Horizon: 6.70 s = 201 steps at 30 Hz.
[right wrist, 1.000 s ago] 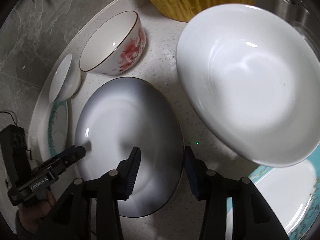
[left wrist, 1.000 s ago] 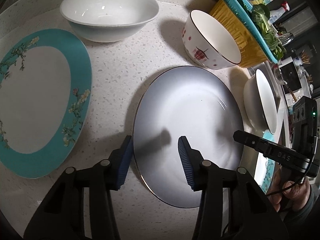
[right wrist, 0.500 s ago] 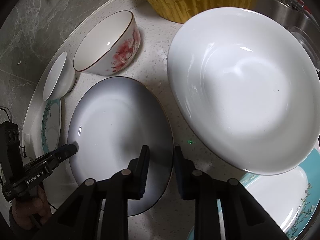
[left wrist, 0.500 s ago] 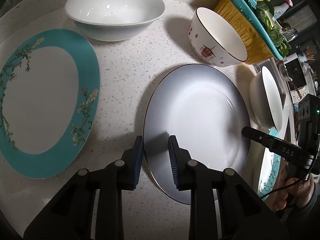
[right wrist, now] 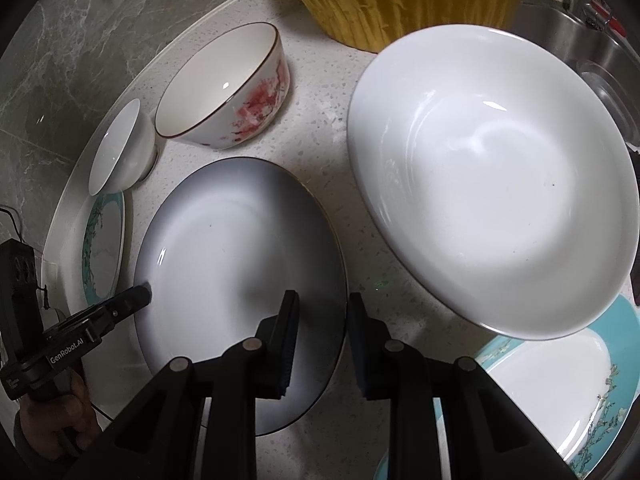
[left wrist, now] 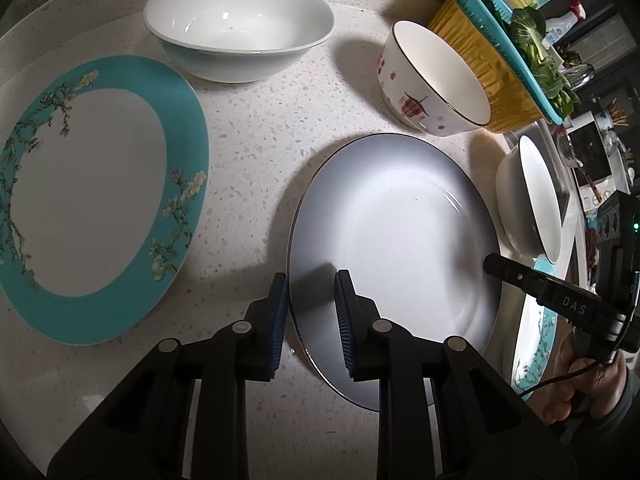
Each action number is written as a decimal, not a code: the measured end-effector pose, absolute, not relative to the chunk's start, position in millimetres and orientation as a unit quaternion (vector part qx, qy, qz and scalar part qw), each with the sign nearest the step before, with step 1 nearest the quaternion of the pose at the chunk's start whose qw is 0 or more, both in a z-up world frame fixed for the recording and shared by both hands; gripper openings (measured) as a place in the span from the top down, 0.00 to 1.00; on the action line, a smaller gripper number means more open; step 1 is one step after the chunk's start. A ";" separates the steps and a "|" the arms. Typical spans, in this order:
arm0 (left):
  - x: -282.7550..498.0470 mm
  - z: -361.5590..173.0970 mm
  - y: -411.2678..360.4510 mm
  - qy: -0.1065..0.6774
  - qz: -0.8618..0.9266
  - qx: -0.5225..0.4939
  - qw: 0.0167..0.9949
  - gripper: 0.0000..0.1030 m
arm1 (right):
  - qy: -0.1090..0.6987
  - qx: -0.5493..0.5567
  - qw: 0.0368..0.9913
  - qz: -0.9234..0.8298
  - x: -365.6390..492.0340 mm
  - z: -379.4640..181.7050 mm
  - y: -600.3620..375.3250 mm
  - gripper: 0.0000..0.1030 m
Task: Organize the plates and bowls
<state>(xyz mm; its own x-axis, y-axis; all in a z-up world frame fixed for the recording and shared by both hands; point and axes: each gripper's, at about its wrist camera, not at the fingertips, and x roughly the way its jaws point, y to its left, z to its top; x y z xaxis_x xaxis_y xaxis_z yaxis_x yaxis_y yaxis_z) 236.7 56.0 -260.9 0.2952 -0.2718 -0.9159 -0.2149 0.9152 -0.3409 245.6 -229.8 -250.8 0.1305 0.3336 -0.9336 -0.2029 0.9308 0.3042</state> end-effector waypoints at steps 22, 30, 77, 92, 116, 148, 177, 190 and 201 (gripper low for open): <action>158.3 -221.2 49.7 0.575 -0.013 -0.196 0.795 0.80 | 0.602 0.017 0.771 0.206 202.2 -216.0 -225.1 0.74; 95.7 -235.5 65.5 0.587 -0.006 -0.201 0.784 0.80 | 0.610 0.003 0.762 0.219 158.3 -226.0 -206.4 0.74; 19.3 -170.2 169.4 0.330 0.049 -0.249 0.909 0.00 | 0.381 -0.034 0.885 0.266 61.3 -143.7 -204.0 0.00; 32.1 -143.2 210.1 0.371 0.123 -0.209 0.896 0.00 | 0.312 0.082 0.890 0.322 131.8 -82.9 -178.5 0.00; 174.1 -226.2 298.9 0.481 0.074 -0.236 0.841 0.00 | 0.539 0.149 0.730 0.392 276.2 -232.4 -32.8 0.00; 209.2 -285.1 283.0 0.549 0.035 -0.244 0.799 0.57 | 0.611 0.167 0.647 0.424 286.3 -283.1 -11.8 0.47; 192.2 -283.2 288.8 0.539 0.087 -0.234 0.804 0.84 | 0.609 0.064 0.693 0.382 279.1 -276.7 -7.6 0.88; 179.6 -275.3 289.5 0.539 0.087 -0.238 0.803 0.84 | 0.611 0.062 0.691 0.381 271.5 -267.1 -7.7 0.88; 167.2 -252.2 277.8 0.531 0.080 -0.234 0.810 0.84 | 0.606 0.066 0.697 0.379 261.5 -254.4 -16.3 0.88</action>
